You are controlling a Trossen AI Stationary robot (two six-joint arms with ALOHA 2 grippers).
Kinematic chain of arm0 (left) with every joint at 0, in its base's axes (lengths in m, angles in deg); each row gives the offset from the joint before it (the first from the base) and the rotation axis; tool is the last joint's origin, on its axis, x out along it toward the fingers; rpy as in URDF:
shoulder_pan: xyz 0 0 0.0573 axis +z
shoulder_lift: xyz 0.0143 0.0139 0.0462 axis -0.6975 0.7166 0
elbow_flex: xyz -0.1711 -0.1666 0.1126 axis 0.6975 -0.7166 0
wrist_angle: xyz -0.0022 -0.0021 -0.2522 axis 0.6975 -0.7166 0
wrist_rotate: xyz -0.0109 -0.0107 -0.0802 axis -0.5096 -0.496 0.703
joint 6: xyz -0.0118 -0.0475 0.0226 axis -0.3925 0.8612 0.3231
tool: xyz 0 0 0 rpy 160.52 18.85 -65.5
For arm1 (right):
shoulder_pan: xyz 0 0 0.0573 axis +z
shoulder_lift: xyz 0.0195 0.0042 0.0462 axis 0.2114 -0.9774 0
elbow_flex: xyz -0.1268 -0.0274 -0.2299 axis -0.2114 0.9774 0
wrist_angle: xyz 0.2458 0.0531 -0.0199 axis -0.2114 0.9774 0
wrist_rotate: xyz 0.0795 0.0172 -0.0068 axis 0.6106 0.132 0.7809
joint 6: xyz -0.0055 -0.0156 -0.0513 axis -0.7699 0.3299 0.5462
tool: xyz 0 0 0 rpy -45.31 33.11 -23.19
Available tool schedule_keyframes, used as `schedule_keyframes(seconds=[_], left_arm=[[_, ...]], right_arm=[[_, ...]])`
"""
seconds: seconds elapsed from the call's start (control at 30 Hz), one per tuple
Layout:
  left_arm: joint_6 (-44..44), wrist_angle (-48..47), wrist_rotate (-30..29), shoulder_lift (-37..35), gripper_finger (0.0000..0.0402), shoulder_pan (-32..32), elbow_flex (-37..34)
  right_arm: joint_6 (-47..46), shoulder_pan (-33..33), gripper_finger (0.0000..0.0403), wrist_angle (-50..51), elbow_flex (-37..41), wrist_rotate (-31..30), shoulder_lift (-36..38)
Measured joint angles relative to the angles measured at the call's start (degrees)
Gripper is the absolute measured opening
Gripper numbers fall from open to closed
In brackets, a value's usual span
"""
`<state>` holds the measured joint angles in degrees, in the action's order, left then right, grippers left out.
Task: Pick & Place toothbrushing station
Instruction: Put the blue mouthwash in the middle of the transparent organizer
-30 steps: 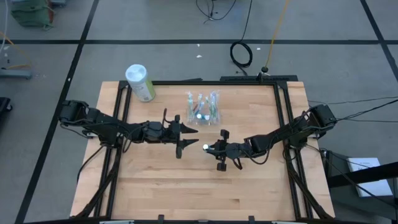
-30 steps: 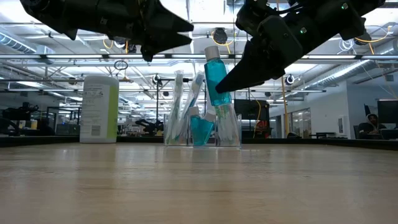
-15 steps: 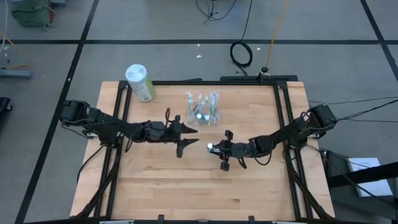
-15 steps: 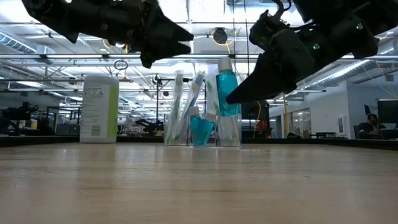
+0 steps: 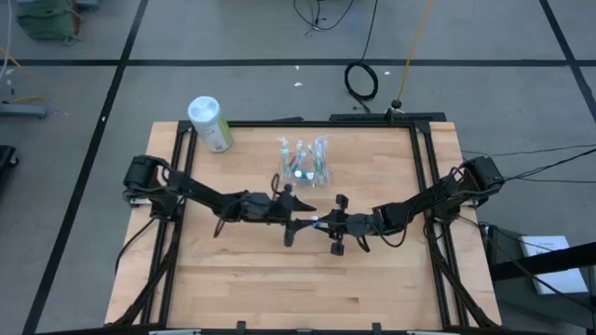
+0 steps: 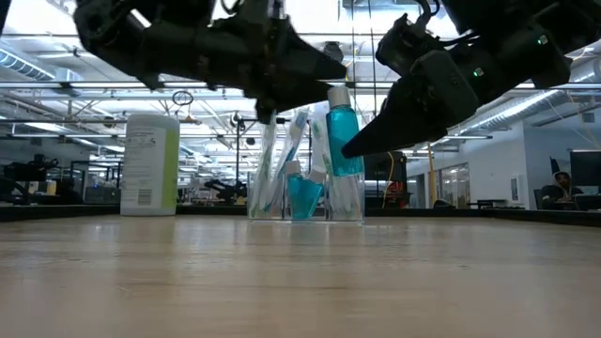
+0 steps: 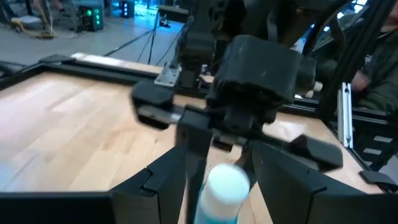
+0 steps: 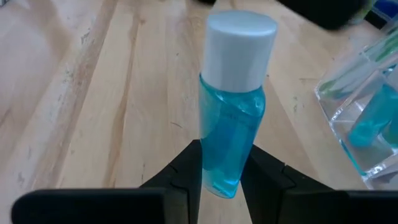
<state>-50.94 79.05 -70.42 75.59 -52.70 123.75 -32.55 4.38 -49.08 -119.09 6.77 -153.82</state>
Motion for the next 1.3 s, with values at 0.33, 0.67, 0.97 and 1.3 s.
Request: schedule_keyframes(seconds=[0.33, 0.67, 0.97, 1.3], left_arm=[[1.54, -7.74, -1.57, 0.81, 0.0186, -0.27, 3.99], [3.33, -9.03, -3.58, 0.70, 0.0186, -0.28, 4.06], [0.63, -8.30, -4.22, 0.81, 0.0186, -0.61, 3.93], [1.56, -8.83, -7.87, 0.83, 0.0186, -0.61, 3.93]], right_arm=[[6.75, -0.07, 0.0082, 0.73, 0.00, -0.07, 0.00], [6.64, -1.19, 0.0082, -1.00, 0.04, -0.03, -0.04], [1.67, -2.34, 0.0082, -1.48, -0.04, -0.18, 0.09], [1.58, -2.36, 0.0082, -1.71, -0.04, -0.25, 0.06]])
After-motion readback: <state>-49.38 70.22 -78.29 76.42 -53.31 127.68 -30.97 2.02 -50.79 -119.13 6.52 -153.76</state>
